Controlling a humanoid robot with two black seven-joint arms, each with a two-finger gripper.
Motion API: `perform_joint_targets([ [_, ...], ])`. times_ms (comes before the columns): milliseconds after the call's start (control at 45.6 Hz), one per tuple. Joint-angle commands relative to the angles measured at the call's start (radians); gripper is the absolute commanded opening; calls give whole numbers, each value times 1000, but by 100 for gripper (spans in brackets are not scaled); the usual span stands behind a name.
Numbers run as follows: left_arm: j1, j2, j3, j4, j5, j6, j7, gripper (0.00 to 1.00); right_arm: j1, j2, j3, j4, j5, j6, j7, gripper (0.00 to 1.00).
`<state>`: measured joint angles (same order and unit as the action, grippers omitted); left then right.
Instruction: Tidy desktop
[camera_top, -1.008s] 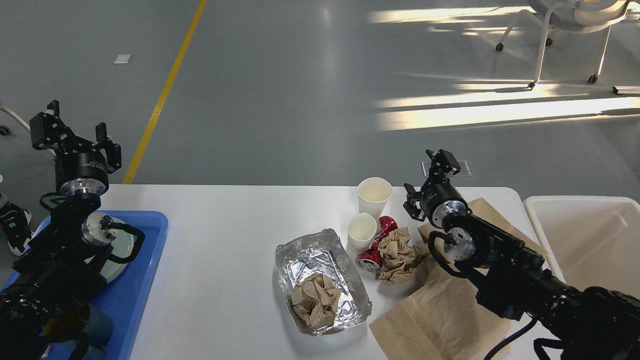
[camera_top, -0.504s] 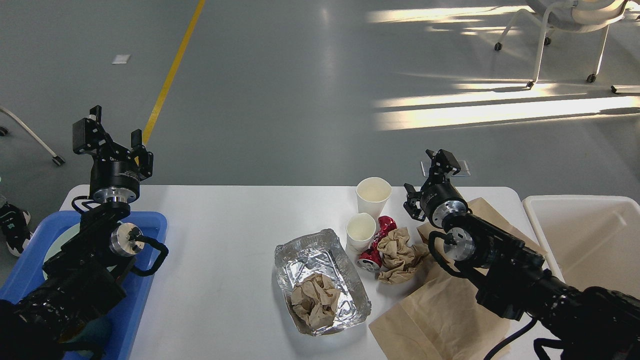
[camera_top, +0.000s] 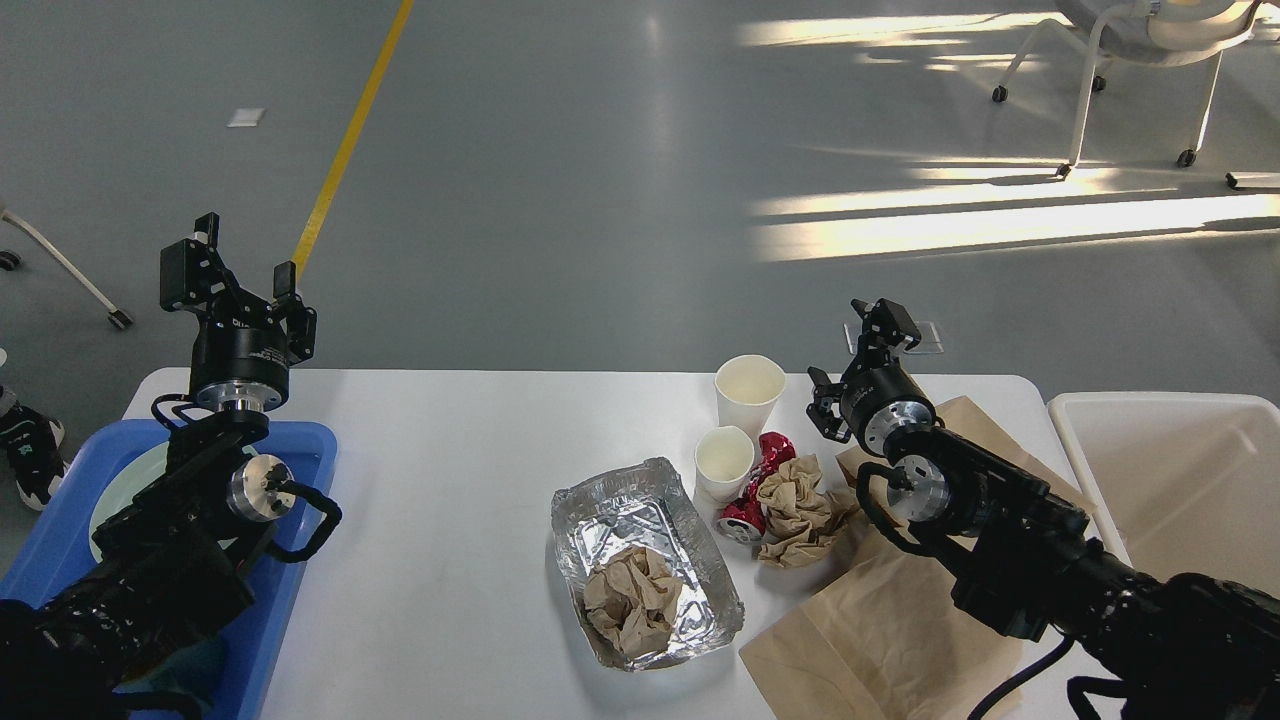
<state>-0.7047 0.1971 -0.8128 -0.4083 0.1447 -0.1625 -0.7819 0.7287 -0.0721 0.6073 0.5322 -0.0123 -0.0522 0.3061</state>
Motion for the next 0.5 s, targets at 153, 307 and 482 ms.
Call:
perform_joint_targets([
  [153,-1,1,0,0,-1,0,0,97,0,0,0,0,0,0,-1,100],
  [307,-1,1,0,0,-1,0,0,97,0,0,0,0,0,0,1,100],
  [482,-1,1,0,0,-2,0,0,97,0,0,0,0,0,0,-1,100],
])
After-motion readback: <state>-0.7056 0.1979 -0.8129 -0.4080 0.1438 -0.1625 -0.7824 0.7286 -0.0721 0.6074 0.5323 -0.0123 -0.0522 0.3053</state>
